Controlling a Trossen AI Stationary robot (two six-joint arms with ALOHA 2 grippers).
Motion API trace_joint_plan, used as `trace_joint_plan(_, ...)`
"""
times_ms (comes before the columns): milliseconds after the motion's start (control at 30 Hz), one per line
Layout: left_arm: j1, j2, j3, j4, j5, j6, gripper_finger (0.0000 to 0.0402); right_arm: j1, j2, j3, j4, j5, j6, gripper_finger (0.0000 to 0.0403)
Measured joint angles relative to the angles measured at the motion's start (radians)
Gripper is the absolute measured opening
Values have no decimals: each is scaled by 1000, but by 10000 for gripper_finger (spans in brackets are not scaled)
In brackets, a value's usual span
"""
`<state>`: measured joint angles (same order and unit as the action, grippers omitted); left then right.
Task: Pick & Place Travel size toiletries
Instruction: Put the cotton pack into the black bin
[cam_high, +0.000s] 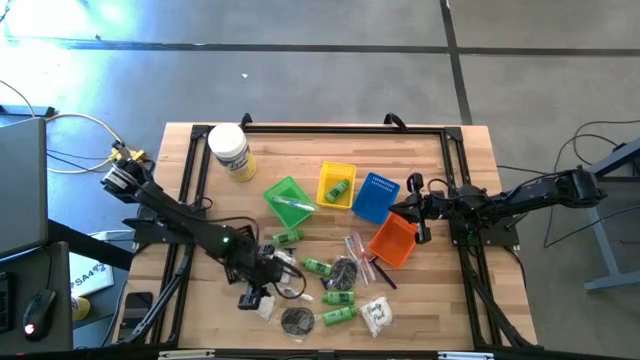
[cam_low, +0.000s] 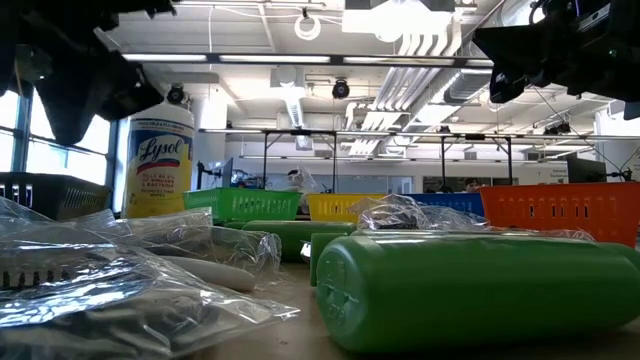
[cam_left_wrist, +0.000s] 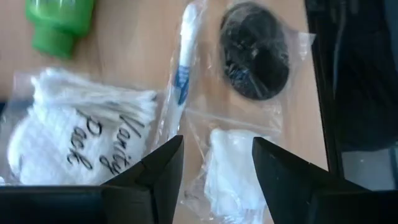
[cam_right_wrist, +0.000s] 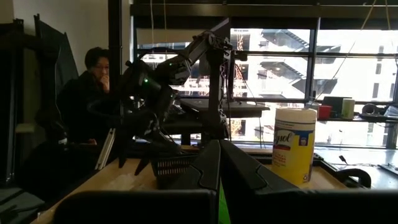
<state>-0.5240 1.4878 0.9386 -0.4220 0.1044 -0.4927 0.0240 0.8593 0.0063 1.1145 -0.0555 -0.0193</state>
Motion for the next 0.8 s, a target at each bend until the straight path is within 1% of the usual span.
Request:
trace_joint_plan(100, -9, 33, 0, 1, 19, -12, 187, 0, 0, 0, 0, 0, 0, 3)
trace_joint_plan(367, -40, 110, -1, 0, -11, -16, 187, 0, 0, 0, -1, 0, 0, 3)
trace_joint_plan(567, -40, 116, 0, -6, -42, -10, 187, 0, 0, 0, -3, 4, 0, 3)
trace_joint_plan(733, -40, 116, 0, -26, -45, 1, 186, 0, 0, 0, -3, 4, 0, 3)
trace_joint_plan(800, -40, 116, 0, -25, -46, 11, 180, 0, 0, 0, -3, 3, 0, 3)
